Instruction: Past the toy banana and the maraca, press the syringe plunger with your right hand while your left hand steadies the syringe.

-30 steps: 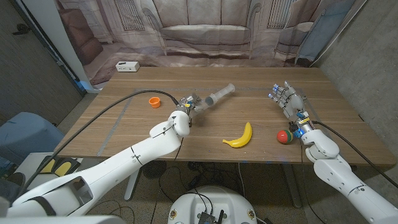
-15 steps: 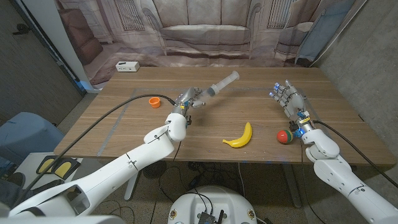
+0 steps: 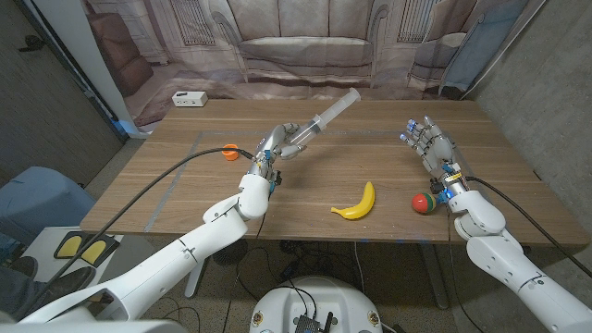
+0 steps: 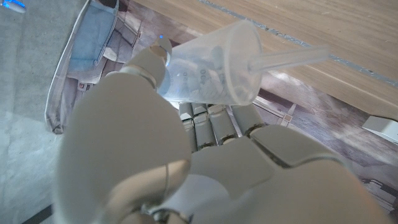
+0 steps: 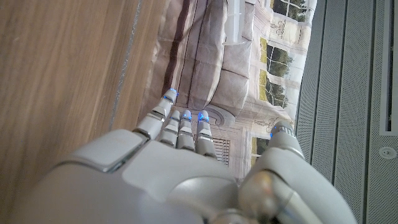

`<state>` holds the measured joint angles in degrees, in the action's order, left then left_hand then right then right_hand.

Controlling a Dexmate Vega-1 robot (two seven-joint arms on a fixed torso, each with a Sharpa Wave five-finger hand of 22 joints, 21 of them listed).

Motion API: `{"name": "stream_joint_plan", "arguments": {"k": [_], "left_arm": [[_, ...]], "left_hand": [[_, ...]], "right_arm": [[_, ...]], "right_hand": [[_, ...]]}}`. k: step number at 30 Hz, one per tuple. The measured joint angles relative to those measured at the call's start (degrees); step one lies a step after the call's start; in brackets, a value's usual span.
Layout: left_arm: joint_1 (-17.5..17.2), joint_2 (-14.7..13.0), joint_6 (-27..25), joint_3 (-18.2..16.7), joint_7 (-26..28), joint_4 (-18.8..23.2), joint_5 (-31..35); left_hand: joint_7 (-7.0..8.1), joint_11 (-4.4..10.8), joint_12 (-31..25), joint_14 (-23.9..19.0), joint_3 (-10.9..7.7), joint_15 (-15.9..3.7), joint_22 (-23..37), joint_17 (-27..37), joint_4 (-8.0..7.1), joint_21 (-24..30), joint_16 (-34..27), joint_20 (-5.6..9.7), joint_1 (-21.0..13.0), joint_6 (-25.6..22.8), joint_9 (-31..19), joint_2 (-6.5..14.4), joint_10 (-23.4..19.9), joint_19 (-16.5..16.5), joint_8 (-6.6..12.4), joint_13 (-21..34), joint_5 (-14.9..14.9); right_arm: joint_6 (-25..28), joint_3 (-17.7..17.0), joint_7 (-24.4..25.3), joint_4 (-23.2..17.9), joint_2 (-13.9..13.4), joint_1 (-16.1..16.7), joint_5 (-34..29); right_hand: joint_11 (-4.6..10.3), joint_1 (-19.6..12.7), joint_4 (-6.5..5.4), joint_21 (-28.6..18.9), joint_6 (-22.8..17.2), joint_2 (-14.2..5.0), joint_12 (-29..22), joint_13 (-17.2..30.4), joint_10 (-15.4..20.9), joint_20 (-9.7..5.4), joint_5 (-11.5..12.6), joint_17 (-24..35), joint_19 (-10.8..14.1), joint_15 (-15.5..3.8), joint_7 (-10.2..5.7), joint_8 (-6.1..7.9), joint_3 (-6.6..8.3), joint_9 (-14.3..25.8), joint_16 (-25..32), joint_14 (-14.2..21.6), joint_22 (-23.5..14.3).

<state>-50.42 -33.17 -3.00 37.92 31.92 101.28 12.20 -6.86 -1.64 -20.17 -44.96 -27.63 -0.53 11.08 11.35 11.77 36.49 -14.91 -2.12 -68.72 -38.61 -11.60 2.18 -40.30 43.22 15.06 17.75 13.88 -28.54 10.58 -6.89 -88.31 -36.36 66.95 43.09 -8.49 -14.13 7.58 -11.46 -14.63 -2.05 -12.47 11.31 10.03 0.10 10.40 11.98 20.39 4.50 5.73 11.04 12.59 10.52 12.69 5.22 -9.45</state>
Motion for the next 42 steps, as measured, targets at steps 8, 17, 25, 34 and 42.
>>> {"name": "stream_joint_plan", "arguments": {"k": [8,17,25,34,42], "left_arm": [[-0.86,0.76,8.01,-2.09,-0.6,-3.84,-1.37],[-1.57,1.05,14.61,-3.85,-2.69,-6.0,-2.41],[-2.18,1.48,19.21,-4.89,-3.18,-7.6,-1.86],[-2.91,2.29,22.4,-5.97,-3.08,-8.92,-0.97],[-3.26,2.95,24.32,-6.55,-3.02,-9.91,-0.57]], "left_hand": [[0.4,0.01,0.02,-0.4,0.0,0.22,0.0,0.27,0.0,0.62,-0.38,0.0,0.0,-0.42,0.0,0.0,-0.36,0.0,-0.05,0.23,-0.14],[0.53,0.02,0.04,-0.5,0.02,0.32,0.28,0.53,-0.02,1.03,-0.79,0.0,0.0,-0.74,0.0,0.0,-0.36,0.0,-0.18,0.41,-0.59],[0.83,-0.07,0.11,-0.93,0.34,0.5,0.27,0.64,-0.33,1.29,-0.8,0.01,0.0,-1.04,0.0,0.0,-0.88,0.02,0.0,0.49,-0.9],[0.81,0.01,0.03,-1.0,0.48,0.43,0.27,0.63,-0.47,1.68,-1.0,0.29,0.0,-1.06,-0.01,0.0,-0.96,0.29,0.0,0.6,-1.11],[0.93,0.01,0.03,-1.0,0.58,0.42,0.27,0.8,-0.58,2.09,-1.01,0.62,0.0,-1.37,0.0,0.0,-0.96,-0.01,-0.02,0.78,-1.26]], "right_arm": [[-0.01,0.0,0.43,-0.76,-0.4,0.1,-0.65],[0.27,0.0,1.21,-1.97,-1.07,0.09,-1.79],[0.35,-0.31,2.2,-3.29,-2.12,-0.5,-3.75],[0.12,-0.9,3.67,-4.61,-3.29,-1.22,-6.9],[-0.56,-1.64,5.65,-6.06,-4.26,-2.04,-10.56]], "right_hand": [[0.0,0.0,0.0,0.24,0.0,0.0,0.5,0.0,0.0,0.0,0.0,0.0,0.0,0.0,0.0,0.0,0.0,0.0,0.0,0.0,0.0],[0.31,0.0,0.0,0.24,0.0,0.0,0.49,0.0,0.31,0.0,0.0,0.17,0.0,-0.22,0.0,0.0,0.0,0.0,-0.44,0.21,0.0],[0.31,0.0,0.0,0.24,0.0,0.0,0.5,0.0,0.31,0.0,0.0,0.16,0.0,-0.42,0.0,0.0,0.0,0.0,-0.44,0.41,0.0],[0.83,0.0,0.0,0.23,-1.01,0.0,0.31,0.0,1.66,0.0,0.0,0.08,-0.01,-1.17,-0.75,0.23,0.0,0.0,-0.44,1.15,-0.31],[1.62,-0.22,0.24,0.23,-1.95,0.22,0.14,-0.08,3.08,-0.84,0.0,0.0,0.84,-2.04,-1.53,0.23,-0.24,0.0,0.02,2.49,-0.3]]}}
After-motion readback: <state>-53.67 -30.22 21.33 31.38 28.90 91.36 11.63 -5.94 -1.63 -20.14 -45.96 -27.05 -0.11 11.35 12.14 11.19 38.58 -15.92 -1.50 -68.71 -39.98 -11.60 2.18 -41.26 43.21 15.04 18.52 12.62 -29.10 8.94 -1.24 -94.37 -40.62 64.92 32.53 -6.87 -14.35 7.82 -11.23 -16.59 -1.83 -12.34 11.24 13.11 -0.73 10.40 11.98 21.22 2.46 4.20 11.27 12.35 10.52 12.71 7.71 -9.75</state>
